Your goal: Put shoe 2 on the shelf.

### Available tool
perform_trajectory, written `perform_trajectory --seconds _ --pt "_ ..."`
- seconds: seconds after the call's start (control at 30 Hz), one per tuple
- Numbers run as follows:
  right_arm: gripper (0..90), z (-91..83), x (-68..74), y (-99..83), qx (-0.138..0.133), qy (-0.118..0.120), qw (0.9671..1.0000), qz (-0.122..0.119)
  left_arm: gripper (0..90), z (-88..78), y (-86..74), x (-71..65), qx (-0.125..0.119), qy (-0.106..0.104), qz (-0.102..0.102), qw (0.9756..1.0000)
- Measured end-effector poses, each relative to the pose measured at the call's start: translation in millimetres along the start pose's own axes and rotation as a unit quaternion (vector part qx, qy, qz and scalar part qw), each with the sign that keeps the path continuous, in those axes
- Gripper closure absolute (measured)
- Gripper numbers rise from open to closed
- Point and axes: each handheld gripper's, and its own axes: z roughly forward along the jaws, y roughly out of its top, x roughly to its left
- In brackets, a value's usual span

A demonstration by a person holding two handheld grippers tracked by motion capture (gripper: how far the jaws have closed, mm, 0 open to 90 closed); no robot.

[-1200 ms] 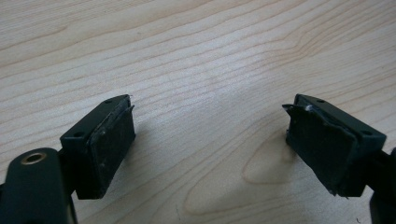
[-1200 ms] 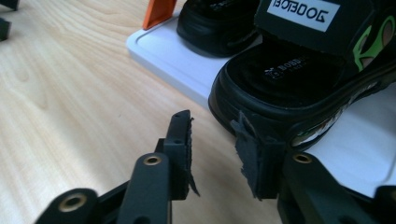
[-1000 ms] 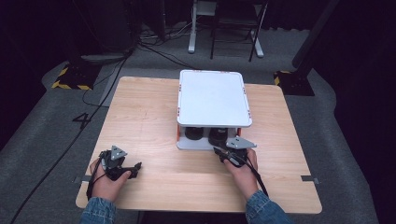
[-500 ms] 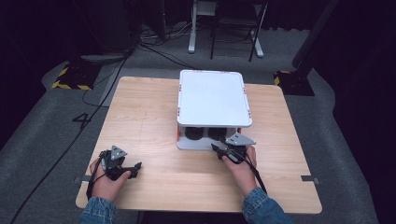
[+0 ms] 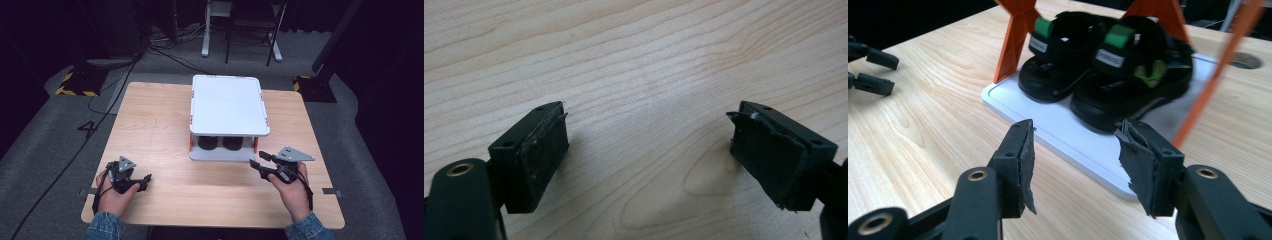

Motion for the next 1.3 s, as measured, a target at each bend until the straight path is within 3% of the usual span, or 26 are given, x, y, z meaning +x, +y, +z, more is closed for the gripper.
perform_trajectory --seconds 0.17,0.27,0.57,0.63,0.7,0.83,0.93,1.07,1.2,1.3 --pt "44.6 -25.5 -11.6 -1.9 0.006 -0.009 0.9999 0.007 16.0 -5.9 -5.7 5.3 0.001 -0.004 0.003 1.0" --pt "40.9 -38.3 -23.0 -4.9 0.011 -0.02 0.9995 0.023 16.1 -9.4 -8.9 11.1 0.002 -0.004 0.005 1.0" --pt "29.9 -69.8 -62.4 -22.8 0.031 -0.051 0.9943 0.088 15.8 -10.1 -9.8 17.0 0.0 -0.006 0.009 0.9999" --pt "23.7 -74.8 -71.1 -29.4 0.044 -0.056 0.9935 0.089 15.8 -10.0 -9.6 18.1 0.0 -0.004 0.009 0.9999" --pt "23.5 -77.5 -79.2 -35.8 0.061 -0.067 0.9918 0.09 15.7 -10.0 -9.4 18.6 0.002 -0.005 0.007 1.0" --pt "22.5 -79.1 -93.8 -47.4 0.072 -0.099 0.9879 0.095 15.6 -9.4 -9.1 19.4 0.0 -0.003 0.005 1.0" --pt "22.3 -75.1 -102.8 -53.7 0.08 -0.104 0.9859 0.104 15.5 -9.0 -8.9 19.1 0.0 0.001 0.005 1.0" --pt "22.3 -60.9 -115.3 -63.4 0.098 -0.11 0.9841 0.099 14.8 -7.7 -7.6 17.9 0.001 0.003 -0.001 1.0" --pt "22.1 -45.8 -118.7 -72.3 0.114 -0.114 0.9827 0.091 14.6 -7.2 -7.1 17.8 0.001 0.006 -0.001 1.0" --pt "23.2 -37.3 -117.4 -77.6 0.126 -0.126 0.9793 0.095 14.6 -7.2 -7.1 17.6 0.002 0.004 -0.003 1.0"
